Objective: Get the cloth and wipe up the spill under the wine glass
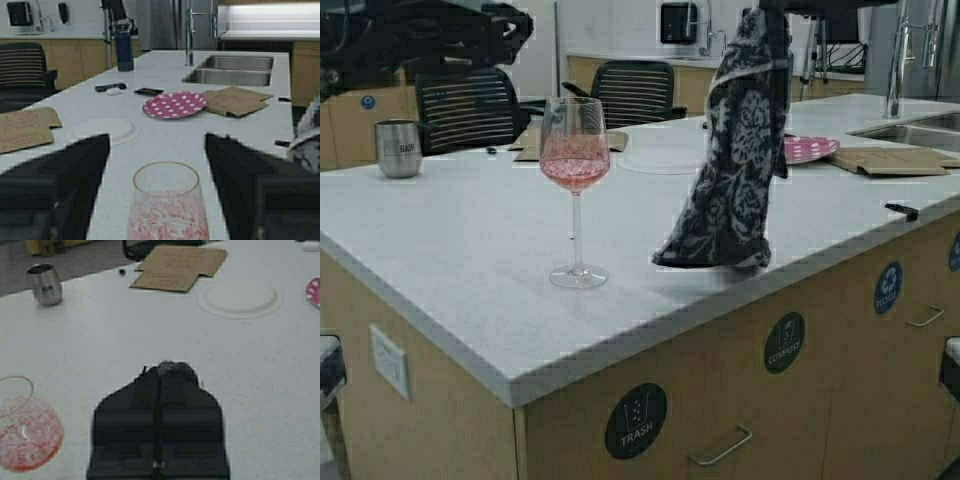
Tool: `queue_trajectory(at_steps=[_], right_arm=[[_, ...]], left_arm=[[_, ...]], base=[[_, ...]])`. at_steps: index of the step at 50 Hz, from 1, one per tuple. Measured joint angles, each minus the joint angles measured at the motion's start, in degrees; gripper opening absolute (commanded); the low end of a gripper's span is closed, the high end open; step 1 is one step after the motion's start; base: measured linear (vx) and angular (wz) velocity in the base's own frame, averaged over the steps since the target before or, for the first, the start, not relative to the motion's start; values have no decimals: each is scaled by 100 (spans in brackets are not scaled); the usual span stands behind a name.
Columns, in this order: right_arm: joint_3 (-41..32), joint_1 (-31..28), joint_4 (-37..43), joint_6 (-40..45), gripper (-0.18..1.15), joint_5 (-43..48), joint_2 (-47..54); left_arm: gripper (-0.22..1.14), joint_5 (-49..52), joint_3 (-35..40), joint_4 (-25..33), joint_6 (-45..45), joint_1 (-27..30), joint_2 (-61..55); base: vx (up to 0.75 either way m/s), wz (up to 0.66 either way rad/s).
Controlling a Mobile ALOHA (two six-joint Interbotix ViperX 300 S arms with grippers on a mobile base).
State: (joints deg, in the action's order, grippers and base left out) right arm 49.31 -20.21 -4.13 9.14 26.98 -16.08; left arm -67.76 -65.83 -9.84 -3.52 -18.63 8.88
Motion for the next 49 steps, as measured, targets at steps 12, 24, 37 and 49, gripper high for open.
queue_trajectory(at_steps=[12,24,37,49], right_arm=[[-246,0,-167,-9,6,-809,-712],[-606,-18,-176,-9,6,-1714,-1239],[-773,-202,-176,0,6,-1995,-1556],[-826,-264,-176,-9,6,-2030,-1679]], left_arm=[[93,1846,510,0,-360,0,1582],[93,4025,1239,0,-369,9,2663],[93,4544,1529,9,-360,0,3015],[93,4649,1600,9,-325,0,3050]], base=[[0,0],[0,0],[0,0],[0,0]])
